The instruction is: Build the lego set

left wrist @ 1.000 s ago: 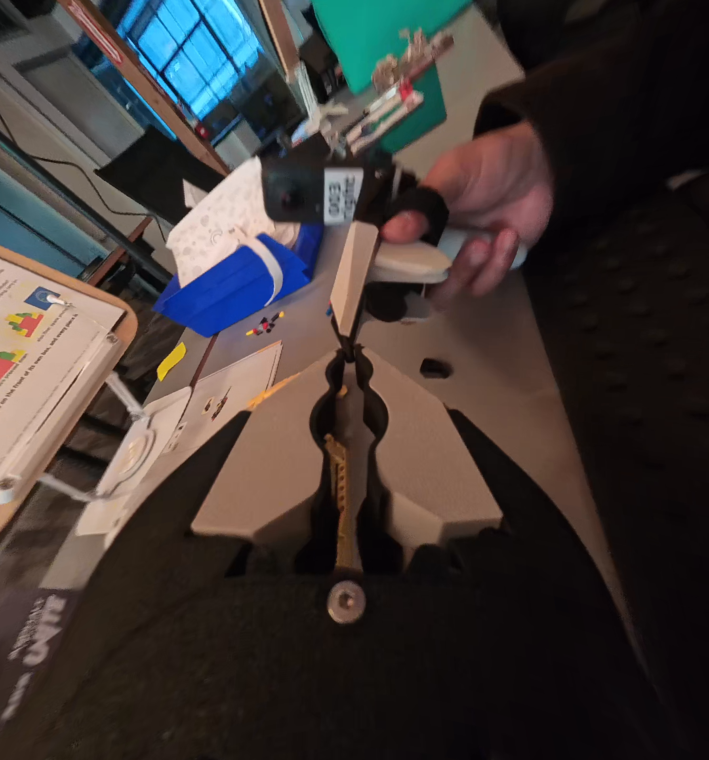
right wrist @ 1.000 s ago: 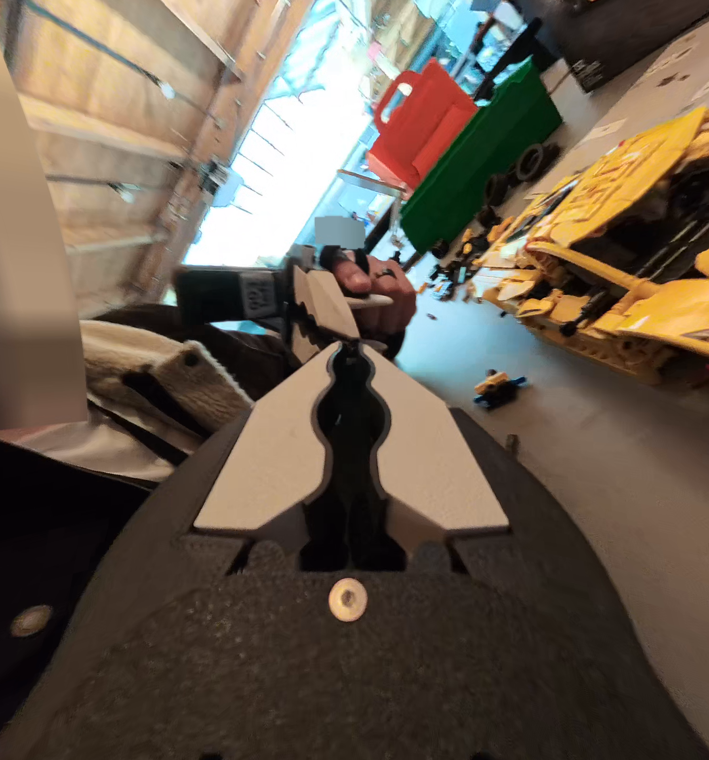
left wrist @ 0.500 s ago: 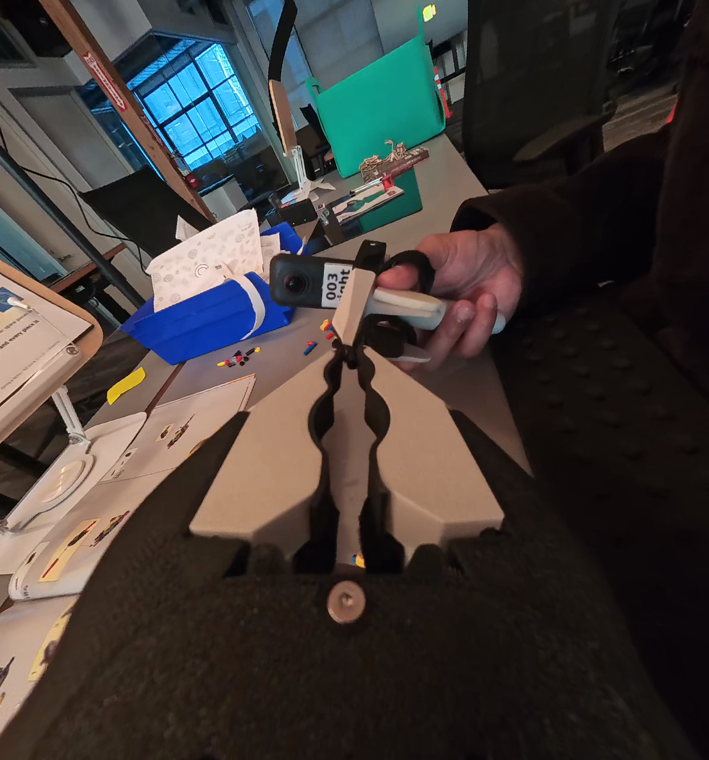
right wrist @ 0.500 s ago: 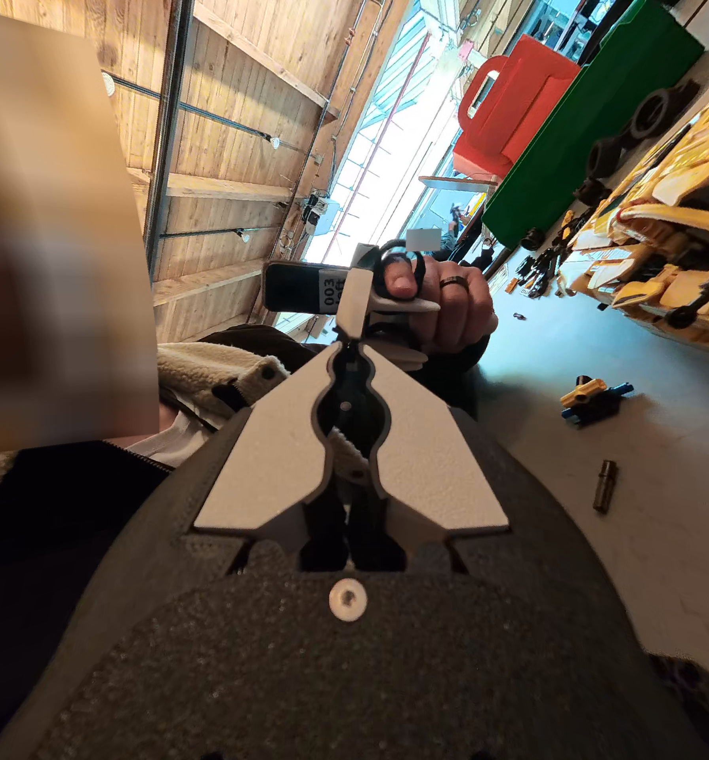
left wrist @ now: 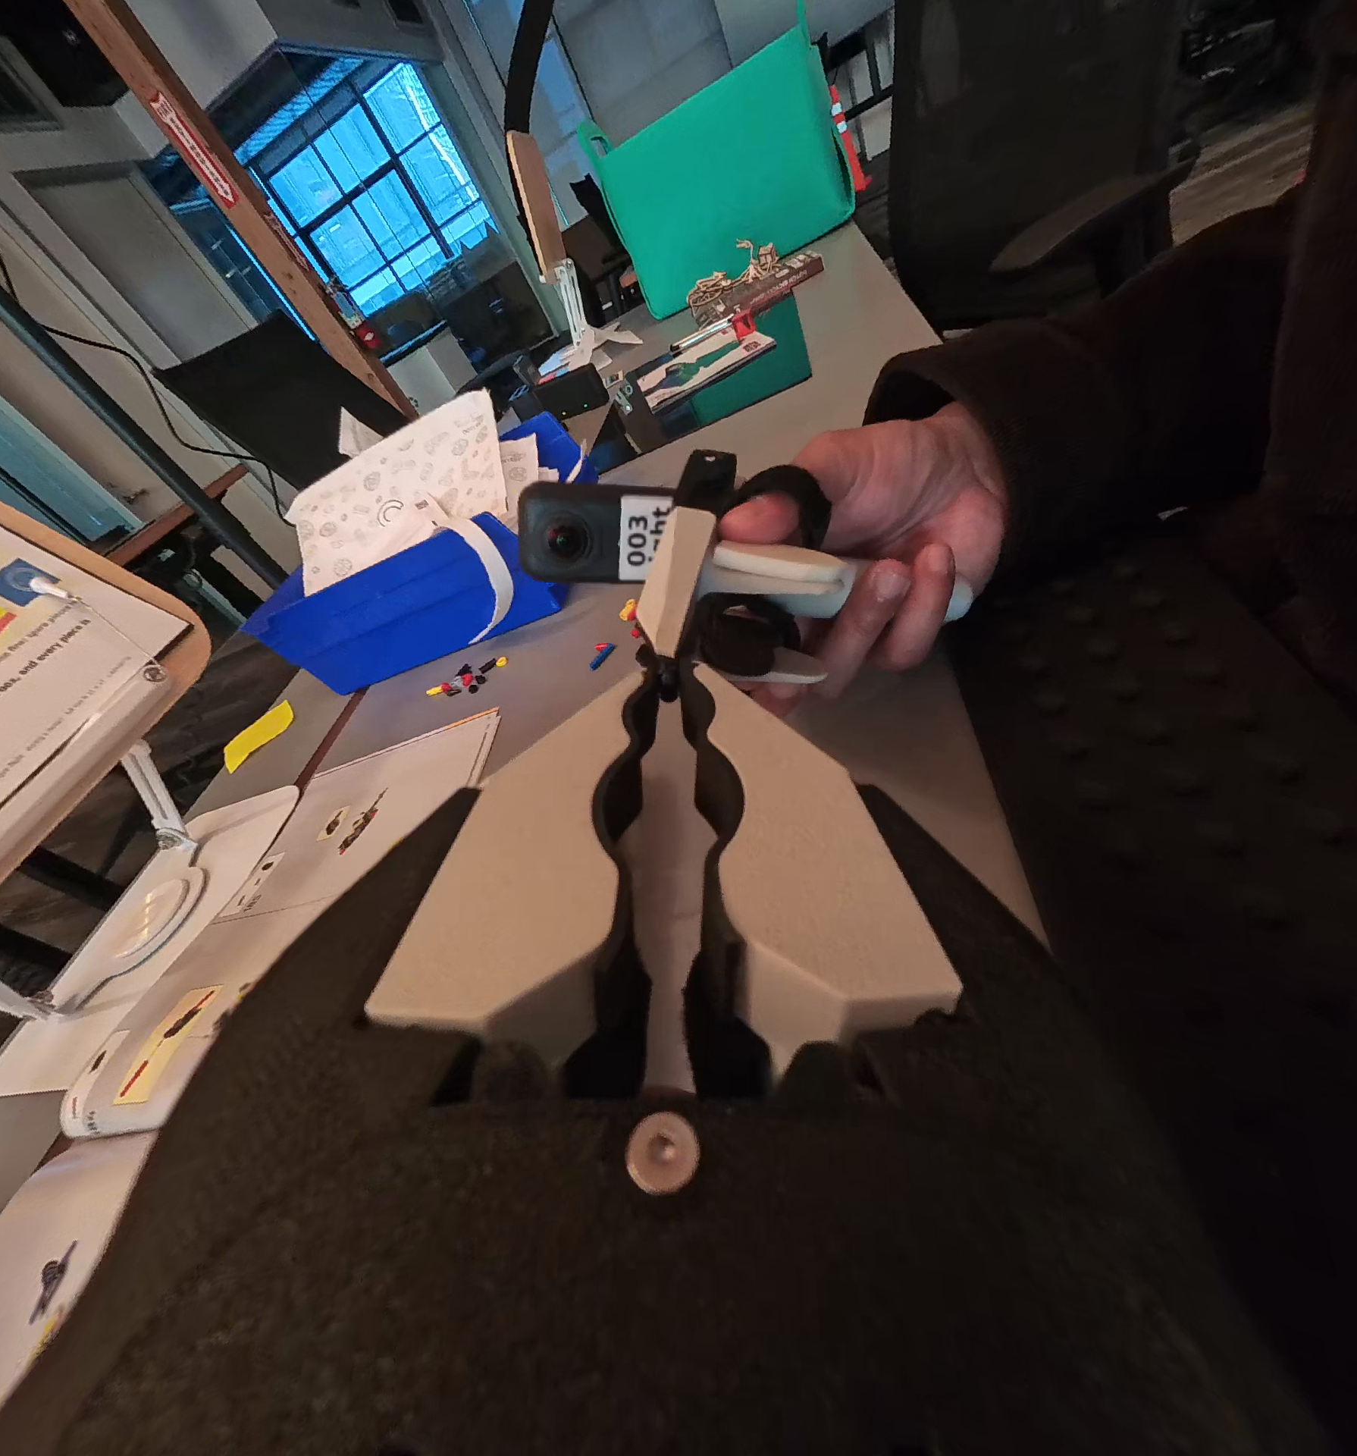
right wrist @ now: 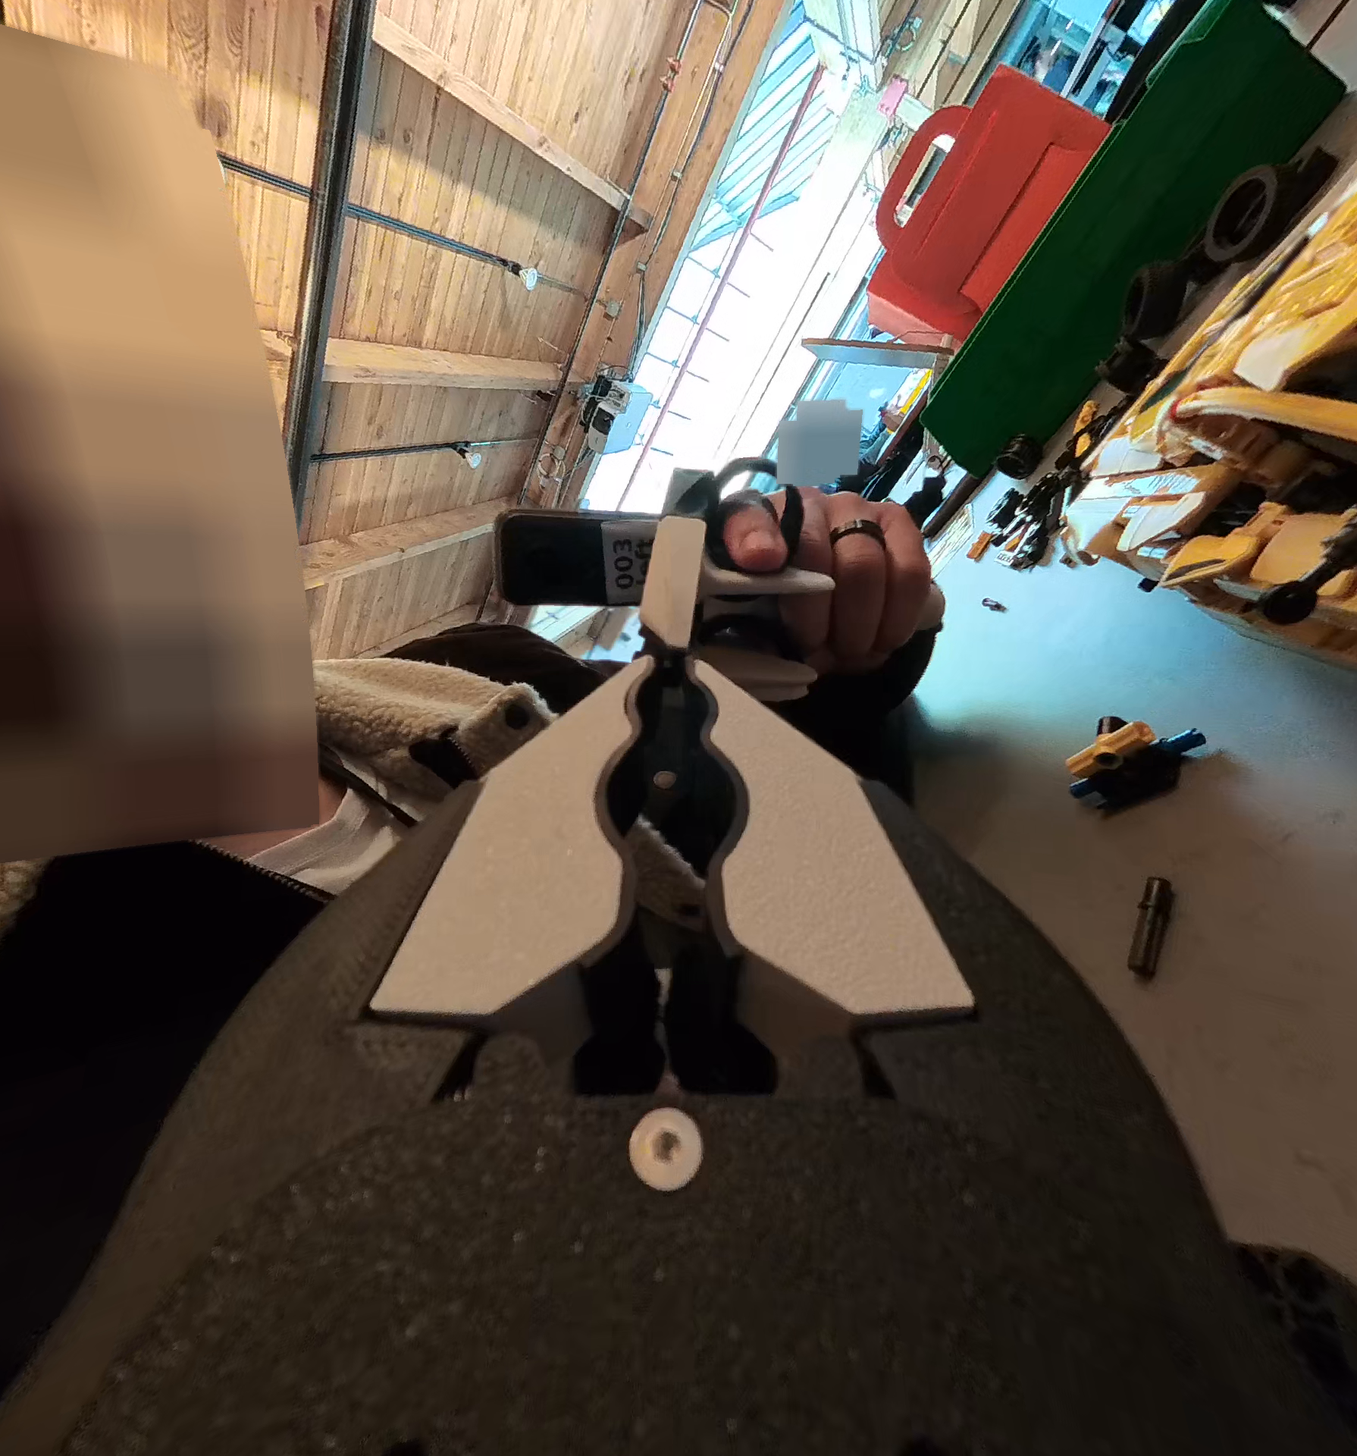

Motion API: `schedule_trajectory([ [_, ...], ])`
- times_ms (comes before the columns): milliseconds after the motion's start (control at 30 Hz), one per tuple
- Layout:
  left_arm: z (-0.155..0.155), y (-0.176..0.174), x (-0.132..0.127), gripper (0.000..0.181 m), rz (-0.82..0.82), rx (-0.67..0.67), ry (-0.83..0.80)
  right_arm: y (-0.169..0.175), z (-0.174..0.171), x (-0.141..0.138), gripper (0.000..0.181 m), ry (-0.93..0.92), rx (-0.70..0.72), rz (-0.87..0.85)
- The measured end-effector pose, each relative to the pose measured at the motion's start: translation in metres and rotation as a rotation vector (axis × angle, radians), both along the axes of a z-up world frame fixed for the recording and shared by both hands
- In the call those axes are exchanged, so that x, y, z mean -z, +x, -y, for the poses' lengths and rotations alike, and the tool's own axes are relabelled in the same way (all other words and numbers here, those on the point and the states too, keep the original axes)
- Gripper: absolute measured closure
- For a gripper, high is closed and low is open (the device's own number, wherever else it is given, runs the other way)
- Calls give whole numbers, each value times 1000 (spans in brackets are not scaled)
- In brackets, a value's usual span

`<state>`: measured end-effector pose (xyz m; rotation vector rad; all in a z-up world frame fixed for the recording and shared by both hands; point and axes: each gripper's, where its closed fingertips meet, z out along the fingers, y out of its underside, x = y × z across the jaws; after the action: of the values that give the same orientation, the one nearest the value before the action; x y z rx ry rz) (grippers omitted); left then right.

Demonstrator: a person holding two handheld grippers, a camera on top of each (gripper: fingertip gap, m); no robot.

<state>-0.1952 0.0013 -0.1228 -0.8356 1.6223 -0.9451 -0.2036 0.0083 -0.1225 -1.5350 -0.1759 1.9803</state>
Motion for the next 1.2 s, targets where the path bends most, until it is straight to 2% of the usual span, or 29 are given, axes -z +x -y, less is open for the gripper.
schedule_trajectory([
  [67, -2, -1, -3, 177, 7, 0, -29, 11, -3, -5, 174, 59, 60, 24],
  [100, -6, -2, -3, 177, 3, -11, -58, 23, -5, -7, 171, 100, 111, 72],
  [133, -9, -2, -3, 176, -10, -17, -96, 34, -7, -3, 170, 164, 176, 192],
  [200, -17, -2, -2, 176, -37, -34, -192, 55, -9, 31, 158, 300, 286, 643],
  [267, -23, -2, 2, 176, -76, -45, -286, 72, 1, 70, 151, 366, 256, 1075],
  [333, -25, 0, 7, 177, -109, -45, -365, 76, 11, 95, 141, 342, 198, 1290],
  [500, -21, 2, 20, 176, -181, -23, -440, 68, 17, 123, 136, 356, 93, 1496],
  [600, -18, 1, 20, 176, -191, -4, -475, 69, 17, 134, 138, 344, 59, 1531],
  [700, -15, 1, 20, 176, -202, 21, -531, 73, 13, 134, 158, 365, 84, 1540],
  [800, -15, 1, 16, 176, -193, 55, -634, 72, 10, 126, 158, 386, 112, 1502],
  [867, -15, -1, 7, 176, -156, 94, -718, 50, -2, 85, 159, 415, 238, 1221],
  [967, -18, -8, -17, 177, -40, 177, -822, 22, -13, -9, 159, 419, 407, 556],
  [1000, -19, -10, -24, 177, -4, 186, -831, 17, -16, -21, 159, 396, 416, 429],
  [1100, -22, -11, -30, 177, 45, 167, -784, -1, -21, -31, 159, 357, 399, 258],
  [1200, -26, -14, -35, 177, 97, 136, -737, -7, -25, -31, 159, 321, 386, 209],
])
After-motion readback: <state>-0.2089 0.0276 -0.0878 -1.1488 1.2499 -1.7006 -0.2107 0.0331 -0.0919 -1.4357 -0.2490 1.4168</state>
